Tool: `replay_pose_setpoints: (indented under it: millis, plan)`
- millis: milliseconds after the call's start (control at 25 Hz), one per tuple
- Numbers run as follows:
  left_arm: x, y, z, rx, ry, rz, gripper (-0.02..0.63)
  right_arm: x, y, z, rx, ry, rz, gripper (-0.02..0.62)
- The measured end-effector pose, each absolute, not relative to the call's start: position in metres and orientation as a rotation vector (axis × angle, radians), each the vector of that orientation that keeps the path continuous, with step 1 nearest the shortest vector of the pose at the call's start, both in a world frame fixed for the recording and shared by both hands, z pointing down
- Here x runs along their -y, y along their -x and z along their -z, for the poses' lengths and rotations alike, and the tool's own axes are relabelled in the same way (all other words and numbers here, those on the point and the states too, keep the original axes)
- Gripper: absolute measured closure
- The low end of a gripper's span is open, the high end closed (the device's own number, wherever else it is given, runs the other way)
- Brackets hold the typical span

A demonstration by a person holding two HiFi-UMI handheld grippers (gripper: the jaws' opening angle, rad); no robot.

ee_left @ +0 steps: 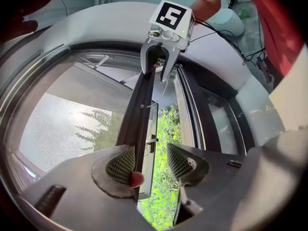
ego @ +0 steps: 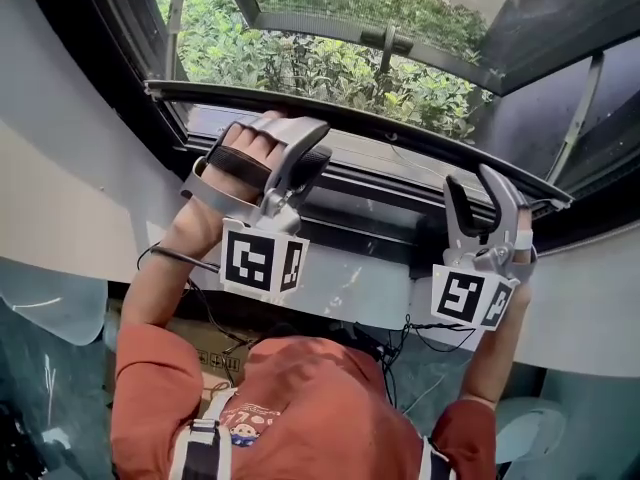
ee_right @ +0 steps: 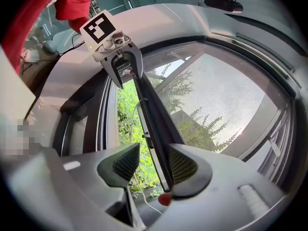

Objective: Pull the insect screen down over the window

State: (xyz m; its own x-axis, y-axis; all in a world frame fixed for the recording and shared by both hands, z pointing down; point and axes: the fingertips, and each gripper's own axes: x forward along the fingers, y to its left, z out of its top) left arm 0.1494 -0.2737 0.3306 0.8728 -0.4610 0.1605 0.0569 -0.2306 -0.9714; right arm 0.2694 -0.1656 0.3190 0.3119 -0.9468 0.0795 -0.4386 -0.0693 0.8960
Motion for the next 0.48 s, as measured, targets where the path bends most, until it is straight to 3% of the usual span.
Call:
replay_pose_setpoints:
  millis: [480]
  plan:
    - [0.269, -0.145, -0.372, -0.242, 1.782, 0.561, 0.397, 0.163, -0.267, -0.359, 1.312, -1.673, 0.611, 0.400]
